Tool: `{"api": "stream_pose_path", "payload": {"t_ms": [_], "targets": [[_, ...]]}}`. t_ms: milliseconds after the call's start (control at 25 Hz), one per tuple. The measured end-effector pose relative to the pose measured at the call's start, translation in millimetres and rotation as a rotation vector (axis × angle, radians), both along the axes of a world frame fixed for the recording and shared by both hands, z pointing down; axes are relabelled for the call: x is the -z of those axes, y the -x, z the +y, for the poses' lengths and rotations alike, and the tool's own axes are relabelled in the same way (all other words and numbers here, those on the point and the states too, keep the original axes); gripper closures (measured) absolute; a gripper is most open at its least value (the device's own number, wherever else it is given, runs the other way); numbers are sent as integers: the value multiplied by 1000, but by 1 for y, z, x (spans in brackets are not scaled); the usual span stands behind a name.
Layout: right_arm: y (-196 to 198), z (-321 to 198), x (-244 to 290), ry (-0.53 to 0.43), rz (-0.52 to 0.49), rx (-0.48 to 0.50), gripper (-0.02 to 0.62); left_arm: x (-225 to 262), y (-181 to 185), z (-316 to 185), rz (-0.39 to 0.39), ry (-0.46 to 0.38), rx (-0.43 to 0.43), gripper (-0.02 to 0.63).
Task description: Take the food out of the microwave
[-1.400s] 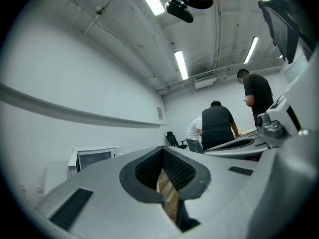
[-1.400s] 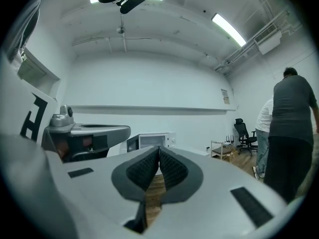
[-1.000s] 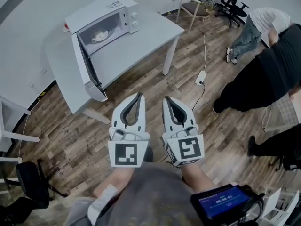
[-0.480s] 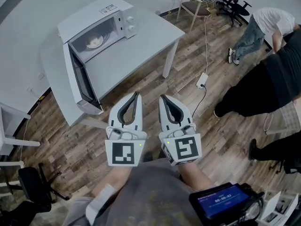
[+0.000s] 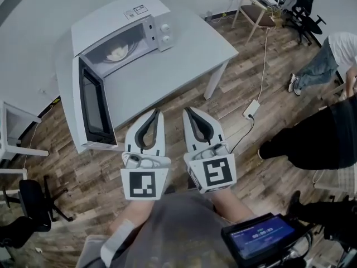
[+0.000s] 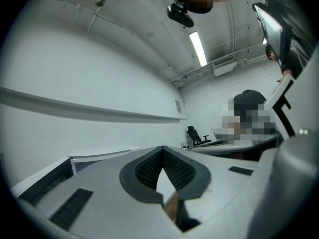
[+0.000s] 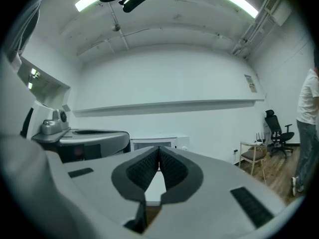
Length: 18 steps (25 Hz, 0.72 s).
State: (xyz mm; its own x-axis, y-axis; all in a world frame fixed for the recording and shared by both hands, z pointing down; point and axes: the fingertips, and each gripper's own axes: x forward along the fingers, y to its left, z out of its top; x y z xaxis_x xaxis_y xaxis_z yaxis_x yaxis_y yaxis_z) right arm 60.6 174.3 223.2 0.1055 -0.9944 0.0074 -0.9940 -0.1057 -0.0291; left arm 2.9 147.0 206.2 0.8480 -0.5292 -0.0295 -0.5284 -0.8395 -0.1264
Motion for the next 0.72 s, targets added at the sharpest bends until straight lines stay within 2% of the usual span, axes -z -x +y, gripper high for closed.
{"api": "stream_pose_path", "payload": {"t_ms": [400, 720], "targets": [[-17, -78, 7, -1, 11, 241, 588, 5, -12, -63, 0, -6, 239, 598], [-14, -102, -3, 28, 18, 387, 588, -3, -8, -78, 5, 13, 376, 598]]}}
